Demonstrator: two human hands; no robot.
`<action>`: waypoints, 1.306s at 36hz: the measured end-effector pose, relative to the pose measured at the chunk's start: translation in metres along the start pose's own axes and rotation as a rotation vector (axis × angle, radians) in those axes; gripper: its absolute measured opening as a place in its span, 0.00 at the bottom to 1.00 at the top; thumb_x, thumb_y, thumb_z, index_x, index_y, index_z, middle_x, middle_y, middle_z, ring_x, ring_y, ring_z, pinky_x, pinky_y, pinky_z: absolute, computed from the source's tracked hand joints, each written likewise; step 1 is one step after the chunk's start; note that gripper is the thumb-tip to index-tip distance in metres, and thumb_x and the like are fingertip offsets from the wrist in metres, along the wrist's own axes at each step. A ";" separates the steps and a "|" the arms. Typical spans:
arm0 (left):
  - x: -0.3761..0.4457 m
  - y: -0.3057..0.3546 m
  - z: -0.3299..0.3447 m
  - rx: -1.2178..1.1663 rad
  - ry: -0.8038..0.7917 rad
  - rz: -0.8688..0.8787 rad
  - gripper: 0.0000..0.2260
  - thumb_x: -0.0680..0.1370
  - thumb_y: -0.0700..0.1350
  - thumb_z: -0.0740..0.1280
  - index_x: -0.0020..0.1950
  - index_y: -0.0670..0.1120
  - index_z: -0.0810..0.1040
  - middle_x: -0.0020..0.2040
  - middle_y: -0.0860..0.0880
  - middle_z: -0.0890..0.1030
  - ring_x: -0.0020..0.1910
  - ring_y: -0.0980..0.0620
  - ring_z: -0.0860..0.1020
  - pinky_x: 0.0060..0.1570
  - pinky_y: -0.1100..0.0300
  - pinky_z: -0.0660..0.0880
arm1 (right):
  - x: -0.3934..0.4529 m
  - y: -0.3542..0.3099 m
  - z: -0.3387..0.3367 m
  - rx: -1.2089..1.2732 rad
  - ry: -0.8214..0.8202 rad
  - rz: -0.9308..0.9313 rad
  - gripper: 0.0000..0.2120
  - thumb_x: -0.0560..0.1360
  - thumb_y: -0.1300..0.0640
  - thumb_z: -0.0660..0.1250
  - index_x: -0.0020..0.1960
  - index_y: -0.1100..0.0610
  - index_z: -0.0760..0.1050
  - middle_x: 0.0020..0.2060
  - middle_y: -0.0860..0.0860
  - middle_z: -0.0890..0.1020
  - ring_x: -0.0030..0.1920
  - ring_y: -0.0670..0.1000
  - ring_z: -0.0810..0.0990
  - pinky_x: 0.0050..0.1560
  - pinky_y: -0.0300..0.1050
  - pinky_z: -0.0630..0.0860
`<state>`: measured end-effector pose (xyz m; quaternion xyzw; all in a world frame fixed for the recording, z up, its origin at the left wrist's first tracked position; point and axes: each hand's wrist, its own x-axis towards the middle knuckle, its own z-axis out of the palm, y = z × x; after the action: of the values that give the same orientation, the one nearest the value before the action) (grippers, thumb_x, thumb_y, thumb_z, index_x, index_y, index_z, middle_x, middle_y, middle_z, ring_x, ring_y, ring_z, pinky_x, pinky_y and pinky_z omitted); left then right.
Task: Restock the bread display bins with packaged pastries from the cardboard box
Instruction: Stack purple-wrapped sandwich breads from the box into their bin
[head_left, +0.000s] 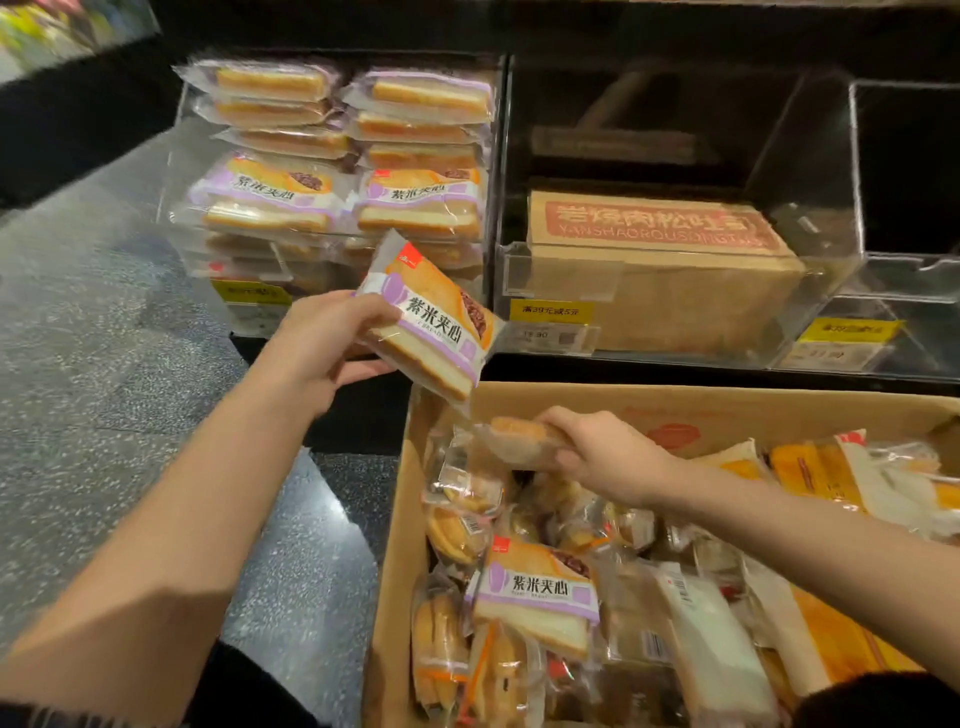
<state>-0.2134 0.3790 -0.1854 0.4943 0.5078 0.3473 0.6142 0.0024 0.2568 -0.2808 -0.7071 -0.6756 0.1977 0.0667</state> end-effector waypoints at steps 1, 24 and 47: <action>-0.002 0.003 -0.003 -0.048 0.013 0.005 0.04 0.76 0.35 0.66 0.45 0.44 0.77 0.38 0.48 0.82 0.40 0.52 0.81 0.38 0.57 0.81 | -0.001 -0.005 -0.006 0.076 -0.007 -0.007 0.19 0.78 0.59 0.60 0.68 0.53 0.67 0.58 0.54 0.79 0.56 0.56 0.78 0.52 0.47 0.73; 0.012 0.045 -0.084 -0.976 0.434 0.250 0.19 0.77 0.40 0.67 0.68 0.42 0.71 0.52 0.46 0.81 0.47 0.52 0.81 0.34 0.61 0.80 | 0.073 -0.144 -0.173 -0.100 0.777 -0.431 0.22 0.78 0.65 0.62 0.70 0.55 0.69 0.60 0.52 0.79 0.59 0.55 0.78 0.57 0.52 0.76; 0.024 0.050 -0.081 -0.831 0.418 0.211 0.14 0.77 0.40 0.68 0.61 0.44 0.74 0.51 0.45 0.82 0.47 0.52 0.82 0.34 0.64 0.77 | 0.125 -0.204 -0.114 -0.555 0.691 -0.697 0.39 0.67 0.54 0.73 0.73 0.62 0.64 0.71 0.65 0.67 0.71 0.63 0.66 0.70 0.58 0.62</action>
<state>-0.2821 0.4352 -0.1441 0.1752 0.3856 0.6735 0.6059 -0.1437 0.4151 -0.1272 -0.4568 -0.8348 -0.2640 0.1570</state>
